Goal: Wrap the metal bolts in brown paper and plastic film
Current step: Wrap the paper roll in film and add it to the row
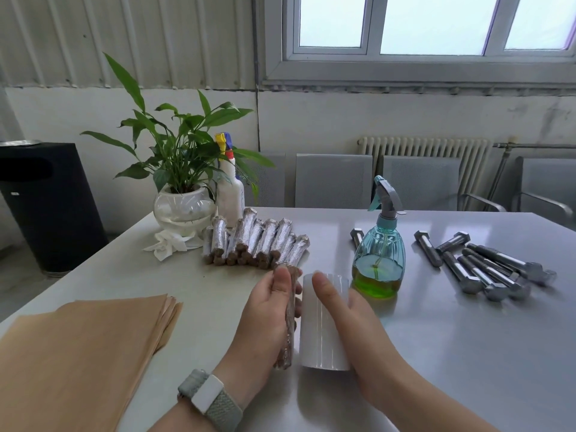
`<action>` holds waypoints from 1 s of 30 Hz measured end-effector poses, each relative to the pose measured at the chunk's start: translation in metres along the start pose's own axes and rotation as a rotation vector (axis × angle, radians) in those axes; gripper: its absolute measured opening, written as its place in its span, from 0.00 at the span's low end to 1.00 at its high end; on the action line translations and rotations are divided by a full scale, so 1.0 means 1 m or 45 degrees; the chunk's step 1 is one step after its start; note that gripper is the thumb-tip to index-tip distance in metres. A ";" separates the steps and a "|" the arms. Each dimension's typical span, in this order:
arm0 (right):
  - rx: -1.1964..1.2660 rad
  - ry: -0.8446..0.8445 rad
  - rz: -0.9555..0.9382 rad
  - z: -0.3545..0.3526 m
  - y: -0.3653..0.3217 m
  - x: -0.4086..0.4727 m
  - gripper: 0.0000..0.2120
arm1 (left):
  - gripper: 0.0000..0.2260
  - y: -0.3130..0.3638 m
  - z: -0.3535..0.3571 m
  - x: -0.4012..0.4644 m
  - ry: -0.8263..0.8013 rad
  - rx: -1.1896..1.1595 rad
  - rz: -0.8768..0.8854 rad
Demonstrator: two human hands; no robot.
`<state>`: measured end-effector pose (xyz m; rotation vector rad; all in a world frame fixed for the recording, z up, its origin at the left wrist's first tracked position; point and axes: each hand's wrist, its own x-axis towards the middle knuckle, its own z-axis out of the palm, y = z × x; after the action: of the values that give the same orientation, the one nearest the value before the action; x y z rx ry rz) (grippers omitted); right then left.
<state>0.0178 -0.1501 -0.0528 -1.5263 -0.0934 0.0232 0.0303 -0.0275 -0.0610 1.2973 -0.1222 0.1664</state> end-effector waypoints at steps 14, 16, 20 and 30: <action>-0.307 0.370 -0.142 0.008 0.001 -0.004 0.32 | 0.23 -0.006 0.007 -0.011 -0.070 -0.358 -0.160; -0.230 0.377 -0.086 0.007 0.001 -0.003 0.31 | 0.21 -0.005 0.007 -0.009 -0.060 -0.390 -0.190; 0.104 0.047 0.192 0.001 -0.002 0.002 0.35 | 0.21 -0.006 0.002 -0.003 -0.024 -0.243 -0.130; 0.039 0.114 -0.004 0.005 -0.005 -0.002 0.41 | 0.21 -0.004 -0.003 0.000 0.071 0.282 0.204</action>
<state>0.0156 -0.1456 -0.0478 -1.4947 -0.0242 -0.0462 0.0316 -0.0254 -0.0660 1.5028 -0.1636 0.3609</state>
